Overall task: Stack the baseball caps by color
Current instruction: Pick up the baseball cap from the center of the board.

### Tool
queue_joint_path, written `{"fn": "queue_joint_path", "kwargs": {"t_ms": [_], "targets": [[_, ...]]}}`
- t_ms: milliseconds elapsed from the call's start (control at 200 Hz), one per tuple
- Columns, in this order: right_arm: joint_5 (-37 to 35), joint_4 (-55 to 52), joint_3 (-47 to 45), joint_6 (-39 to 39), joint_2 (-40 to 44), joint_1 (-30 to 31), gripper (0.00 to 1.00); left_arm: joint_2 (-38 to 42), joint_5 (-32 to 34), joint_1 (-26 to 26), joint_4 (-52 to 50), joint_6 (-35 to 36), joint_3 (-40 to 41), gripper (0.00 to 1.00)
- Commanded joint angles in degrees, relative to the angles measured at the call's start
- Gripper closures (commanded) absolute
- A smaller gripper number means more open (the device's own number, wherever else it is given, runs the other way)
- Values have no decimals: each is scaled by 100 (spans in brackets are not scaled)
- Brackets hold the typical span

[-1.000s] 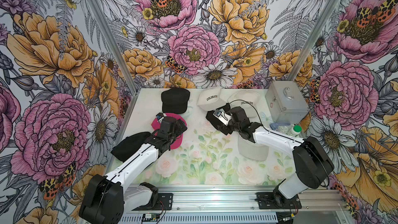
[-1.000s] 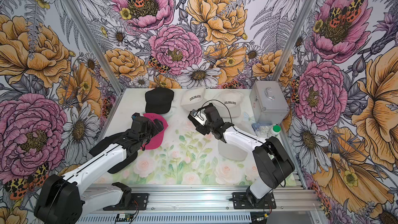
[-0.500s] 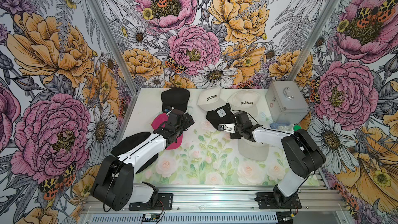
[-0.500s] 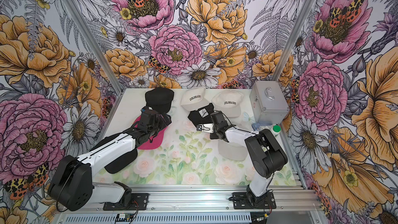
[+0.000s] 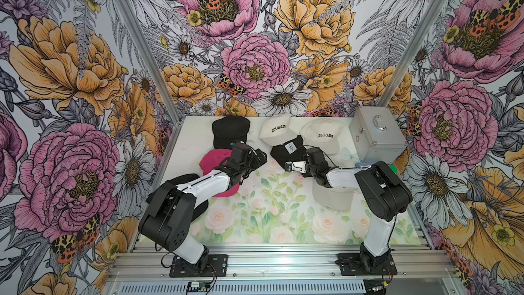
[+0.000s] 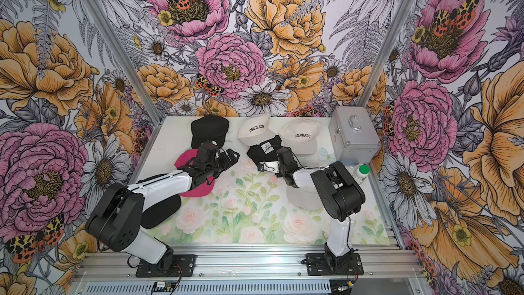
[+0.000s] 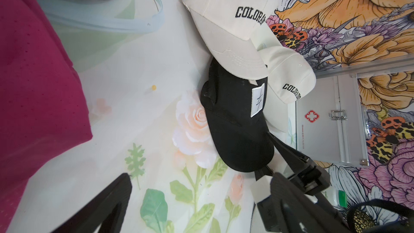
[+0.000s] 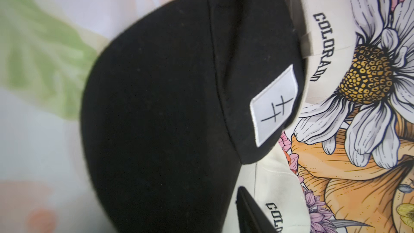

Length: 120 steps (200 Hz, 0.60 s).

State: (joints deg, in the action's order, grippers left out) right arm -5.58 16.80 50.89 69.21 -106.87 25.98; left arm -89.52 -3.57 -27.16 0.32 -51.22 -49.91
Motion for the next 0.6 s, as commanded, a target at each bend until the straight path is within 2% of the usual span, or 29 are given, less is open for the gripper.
{"fn": "queue_joint_path", "kwargs": {"t_ms": [0,50,125,290,430,545,595], "targets": [[135,271,-121,-339,322,155,69,-135,-479,-22,421,-242,-144,1],[129,311,-156,-516,411,220,84,-225,-659,-32,616,-382,-97,1],[59,436,-249,-651,518,340,93,-343,-956,-68,1030,-636,10,1],[-347,583,-420,-1094,947,716,98,-359,-1244,-147,1388,-1090,94,1],[-618,798,-606,-1806,1400,1025,100,-346,-1516,-201,2708,-1771,482,1],[-694,1150,-835,-1929,1713,1236,100,-559,-1519,-294,3574,-2392,599,1],[-790,1184,-833,-1930,1782,1267,100,-720,-1573,-345,4065,-2718,629,6]]}}
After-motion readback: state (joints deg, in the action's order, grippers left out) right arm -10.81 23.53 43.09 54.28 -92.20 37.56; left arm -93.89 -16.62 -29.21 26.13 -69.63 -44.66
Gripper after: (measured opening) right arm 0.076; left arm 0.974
